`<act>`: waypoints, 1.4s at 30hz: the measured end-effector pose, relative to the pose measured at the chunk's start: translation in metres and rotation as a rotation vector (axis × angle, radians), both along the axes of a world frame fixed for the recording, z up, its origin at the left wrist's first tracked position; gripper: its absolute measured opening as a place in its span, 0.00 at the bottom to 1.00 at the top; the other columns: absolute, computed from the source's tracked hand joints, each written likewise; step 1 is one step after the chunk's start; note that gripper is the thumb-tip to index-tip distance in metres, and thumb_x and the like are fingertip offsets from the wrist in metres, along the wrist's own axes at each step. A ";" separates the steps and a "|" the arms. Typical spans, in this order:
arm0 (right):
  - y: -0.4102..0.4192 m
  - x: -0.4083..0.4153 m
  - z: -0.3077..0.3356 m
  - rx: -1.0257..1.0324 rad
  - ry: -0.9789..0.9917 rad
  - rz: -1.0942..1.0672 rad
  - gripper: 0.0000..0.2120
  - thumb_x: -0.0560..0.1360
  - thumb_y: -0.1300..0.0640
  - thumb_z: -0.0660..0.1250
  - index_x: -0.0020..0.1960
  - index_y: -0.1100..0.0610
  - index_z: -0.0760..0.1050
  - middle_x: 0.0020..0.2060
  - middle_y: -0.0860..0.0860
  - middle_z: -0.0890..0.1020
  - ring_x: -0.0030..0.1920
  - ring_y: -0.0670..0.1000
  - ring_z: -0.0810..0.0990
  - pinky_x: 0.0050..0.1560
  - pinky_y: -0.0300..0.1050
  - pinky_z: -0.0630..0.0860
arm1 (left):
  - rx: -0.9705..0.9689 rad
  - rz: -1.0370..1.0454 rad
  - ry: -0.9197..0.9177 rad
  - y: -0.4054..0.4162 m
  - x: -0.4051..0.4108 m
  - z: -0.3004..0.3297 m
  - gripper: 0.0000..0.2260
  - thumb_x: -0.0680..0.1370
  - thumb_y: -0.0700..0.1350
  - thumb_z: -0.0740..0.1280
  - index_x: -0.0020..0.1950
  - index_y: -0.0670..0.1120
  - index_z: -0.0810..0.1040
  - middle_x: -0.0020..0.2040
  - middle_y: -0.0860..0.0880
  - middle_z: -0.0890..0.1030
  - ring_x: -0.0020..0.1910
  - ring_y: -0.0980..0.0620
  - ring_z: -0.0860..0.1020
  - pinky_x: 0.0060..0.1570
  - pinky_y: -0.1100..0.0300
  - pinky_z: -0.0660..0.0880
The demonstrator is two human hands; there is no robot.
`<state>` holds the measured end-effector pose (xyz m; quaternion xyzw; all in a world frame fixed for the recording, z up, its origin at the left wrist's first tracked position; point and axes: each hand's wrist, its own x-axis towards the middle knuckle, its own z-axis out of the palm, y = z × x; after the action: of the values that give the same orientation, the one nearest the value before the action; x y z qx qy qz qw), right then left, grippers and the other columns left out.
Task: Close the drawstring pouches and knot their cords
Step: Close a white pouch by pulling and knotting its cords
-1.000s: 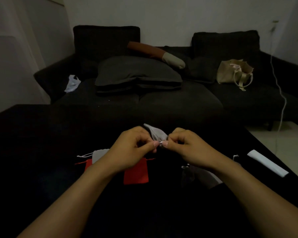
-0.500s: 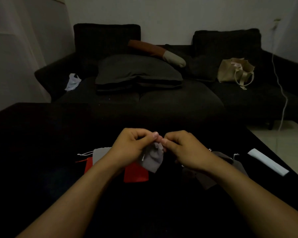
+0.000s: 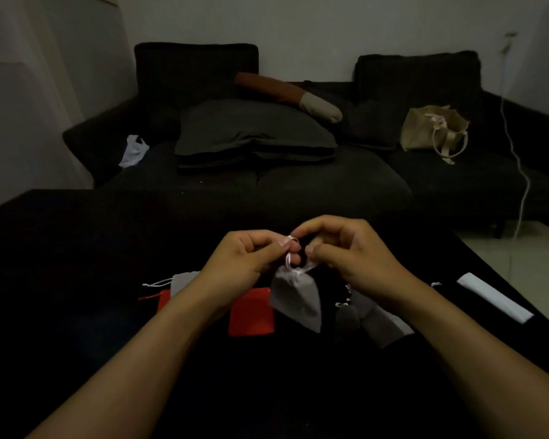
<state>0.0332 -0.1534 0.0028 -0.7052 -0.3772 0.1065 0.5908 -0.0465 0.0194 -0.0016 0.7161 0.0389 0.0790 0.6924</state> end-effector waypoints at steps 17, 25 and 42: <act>-0.007 0.013 -0.006 -0.581 -0.382 -0.127 0.11 0.74 0.46 0.72 0.39 0.52 0.84 0.34 0.49 0.84 0.35 0.42 0.81 0.38 0.42 0.78 | 0.238 -0.002 0.224 0.014 0.002 0.002 0.17 0.76 0.40 0.55 0.27 0.44 0.73 0.29 0.45 0.76 0.30 0.50 0.74 0.34 0.58 0.72; -0.001 0.008 -0.010 -0.624 -0.471 0.051 0.10 0.74 0.43 0.71 0.43 0.49 0.84 0.36 0.45 0.84 0.38 0.42 0.82 0.43 0.53 0.79 | 0.512 0.042 0.228 0.014 0.002 -0.003 0.26 0.80 0.60 0.60 0.37 0.42 0.84 0.33 0.48 0.84 0.35 0.49 0.81 0.43 0.55 0.75; 0.007 0.000 -0.013 -0.527 -0.344 0.067 0.09 0.76 0.56 0.68 0.37 0.54 0.81 0.28 0.49 0.78 0.29 0.40 0.73 0.32 0.43 0.71 | 0.284 -0.096 -0.079 0.009 0.003 -0.008 0.07 0.76 0.41 0.70 0.41 0.41 0.86 0.45 0.47 0.86 0.47 0.54 0.84 0.51 0.63 0.78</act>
<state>0.0334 -0.1461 -0.0103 -0.8290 -0.4539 0.0989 0.3112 -0.0434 0.0280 -0.0096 0.8043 -0.0341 0.0784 0.5880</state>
